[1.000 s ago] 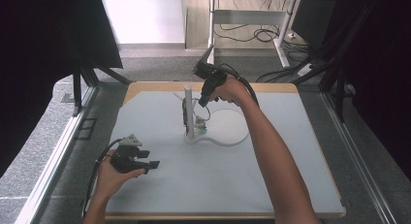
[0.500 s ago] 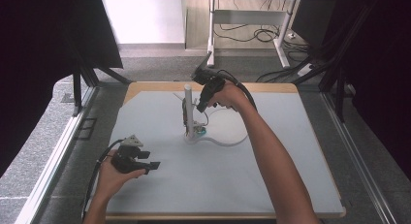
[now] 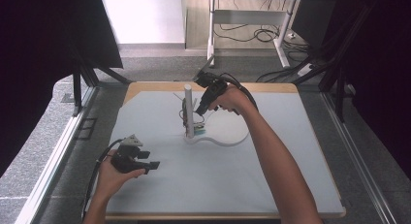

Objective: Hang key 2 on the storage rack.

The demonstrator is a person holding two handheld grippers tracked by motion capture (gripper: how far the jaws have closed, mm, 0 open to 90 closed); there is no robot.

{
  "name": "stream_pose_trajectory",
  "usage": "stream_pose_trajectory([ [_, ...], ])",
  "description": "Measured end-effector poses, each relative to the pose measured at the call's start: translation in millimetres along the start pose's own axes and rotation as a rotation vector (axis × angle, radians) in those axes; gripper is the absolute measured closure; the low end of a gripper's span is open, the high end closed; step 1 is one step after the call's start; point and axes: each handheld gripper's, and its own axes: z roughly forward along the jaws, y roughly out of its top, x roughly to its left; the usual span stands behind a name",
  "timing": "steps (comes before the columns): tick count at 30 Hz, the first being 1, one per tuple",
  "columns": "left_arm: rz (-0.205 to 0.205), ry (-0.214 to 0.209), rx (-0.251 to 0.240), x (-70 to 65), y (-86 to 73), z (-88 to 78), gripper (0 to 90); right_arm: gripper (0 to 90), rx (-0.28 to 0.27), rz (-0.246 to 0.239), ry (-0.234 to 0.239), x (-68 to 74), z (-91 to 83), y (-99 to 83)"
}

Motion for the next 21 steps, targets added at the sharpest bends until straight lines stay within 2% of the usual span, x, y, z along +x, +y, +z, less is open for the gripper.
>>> stream_pose_trajectory([
  [3,0.002,0.002,0.002,0.1,0.1,1.1,38.6,71.4,-0.018,-0.004,-0.001,-2.4,-5.2,-4.2],
  [9,-0.002,0.002,0.0,0.5,1.1,-0.5,38.6,58.9,-0.06,0.005,-0.036,-6.0,-14.5,-16.4],
  [12,-0.006,0.007,0.001,0.6,1.1,-0.2,38.6,55.9,-0.077,0.004,-0.054,-7.3,-20.4,-23.2],
  [17,-0.002,0.009,-0.003,-0.9,0.1,-0.8,38.6,52.7,-0.139,-0.004,-0.084,-11.3,-31.1,-39.2],
  [21,0.004,0.009,-0.009,-2.8,-1.8,-3.7,38.6,52.3,-0.183,0.015,-0.112,-13.0,-36.9,-56.4],
])
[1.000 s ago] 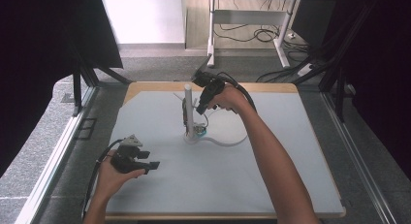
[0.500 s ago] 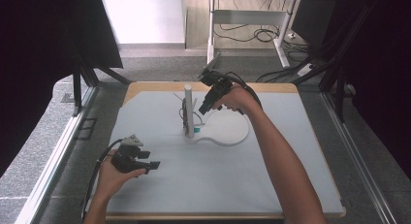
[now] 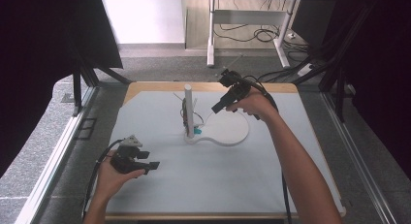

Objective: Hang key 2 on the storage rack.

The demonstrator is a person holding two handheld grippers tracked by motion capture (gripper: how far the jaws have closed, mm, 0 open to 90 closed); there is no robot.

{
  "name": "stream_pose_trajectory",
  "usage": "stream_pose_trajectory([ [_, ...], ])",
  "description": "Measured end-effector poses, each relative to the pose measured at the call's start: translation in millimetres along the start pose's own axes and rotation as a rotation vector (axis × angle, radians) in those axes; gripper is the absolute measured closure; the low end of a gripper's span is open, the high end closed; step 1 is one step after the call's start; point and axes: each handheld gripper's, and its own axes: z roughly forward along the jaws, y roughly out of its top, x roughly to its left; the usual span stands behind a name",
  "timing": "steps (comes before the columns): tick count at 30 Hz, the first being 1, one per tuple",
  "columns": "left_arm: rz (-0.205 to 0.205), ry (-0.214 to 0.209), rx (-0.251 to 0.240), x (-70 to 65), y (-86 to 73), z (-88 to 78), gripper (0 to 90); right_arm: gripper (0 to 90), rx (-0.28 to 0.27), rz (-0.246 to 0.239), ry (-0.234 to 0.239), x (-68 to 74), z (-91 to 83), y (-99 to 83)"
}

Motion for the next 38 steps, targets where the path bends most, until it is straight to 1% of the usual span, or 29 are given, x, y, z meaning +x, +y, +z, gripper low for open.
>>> stream_pose_trajectory([
  [1,-0.004,0.002,-0.005,-0.5,-0.4,-0.8,38.6,52.0,-0.013,0.0,0.003,-0.2,-1.6,-4.7],
  [4,-0.005,0.005,-0.008,-0.5,-0.3,-1.4,38.7,51.9,-0.038,-0.004,-0.008,0.6,-7.0,-20.0],
  [6,-0.006,0.007,-0.007,-0.5,0.0,-0.2,38.7,52.0,-0.069,-0.007,-0.003,1.6,-9.9,-31.4],
  [7,-0.013,0.006,-0.01,-0.8,0.0,0.9,38.6,51.9,-0.082,-0.01,0.002,2.6,-10.8,-37.5],
  [8,0.0,0.007,-0.002,0.2,0.2,1.2,38.7,51.9,-0.093,-0.015,0.01,3.1,-11.3,-44.1],
  [9,0.001,0.006,0.006,0.1,0.4,1.9,38.7,51.9,-0.105,-0.015,0.013,3.0,-11.1,-51.0],
  [10,0.001,0.005,0.008,-0.3,0.5,2.7,38.6,51.9,-0.115,-0.016,0.005,1.7,-10.0,-60.2],
  [13,0.002,0.004,0.011,-0.9,0.5,4.0,38.6,51.9,-0.131,0.001,0.006,-2.6,-7.1,-81.4],
  [14,0.003,0.005,0.014,-0.9,0.4,4.0,38.6,52.0,-0.156,0.015,0.01,-6.2,-5.7,-98.2],
  [15,0.003,0.007,0.016,-0.8,0.1,4.0,38.6,52.0,-0.156,0.015,0.01,-6.2,-5.7,-98.2],
  [18,-0.003,0.009,0.015,-0.9,-1.0,4.2,38.5,51.9,-0.199,0.053,0.015,-10.8,-2.7,-129.5],
  [19,-0.003,0.009,0.017,-0.7,-1.2,4.3,38.5,51.9,-0.212,0.059,0.021,-11.2,-1.7,-137.4],
  [20,-0.002,0.01,0.019,-0.4,-1.5,4.6,38.5,51.9,-0.231,0.072,0.009,-11.2,0.8,-158.3],
  [21,-0.002,0.009,0.021,-0.4,-1.5,5.2,38.5,51.9,-0.231,0.072,0.009,-11.2,0.8,-158.3],
  [22,-0.006,0.011,0.023,-0.9,-1.5,6.2,38.5,51.9,-0.241,0.08,0.002,-11.2,2.2,-168.4],
  [25,-0.001,0.01,0.033,-1.5,-1.0,9.7,38.5,52.0,-0.27,0.107,0.0,-12.9,7.6,-196.0],
  [27,-0.001,0.01,0.04,-2.2,-0.9,11.6,38.5,51.9,-0.287,0.136,-0.018,-13.4,13.0,-212.6],
  [28,0.0,0.01,0.043,-2.2,-1.0,12.4,38.5,51.9,-0.293,0.138,-0.023,-13.3,15.0,-217.2],
  [29,0.0,0.01,0.045,-2.2,-1.0,12.6,38.5,51.7,-0.304,0.148,-0.017,-13.1,17.7,-224.0],
  [31,-0.002,0.011,0.045,-2.3,-1.2,12.6,38.5,51.4,-0.324,0.16,-0.004,-13.0,20.6,-231.2],
  [32,-0.001,0.012,0.045,-2.3,-1.4,12.3,38.5,50.9,-0.335,0.166,-0.006,-12.7,21.7,-234.3],
  [34,-0.001,0.013,0.044,-2.4,-1.6,12.1,38.5,49.0,-0.361,0.182,-0.018,-13.0,22.6,-238.5],
  [35,-0.002,0.012,0.043,-2.4,-1.6,12.0,38.5,47.5,-0.364,0.189,-0.024,-13.6,22.4,-239.3],
  [36,-0.001,0.013,0.043,-2.2,-1.6,12.1,38.5,46.8,-0.365,0.186,-0.034,-13.8,21.5,-240.0],
  [38,-0.002,0.015,0.046,-1.8,-1.3,12.5,38.5,46.1,-0.392,0.186,-0.057,-12.1,18.8,-243.0],
])
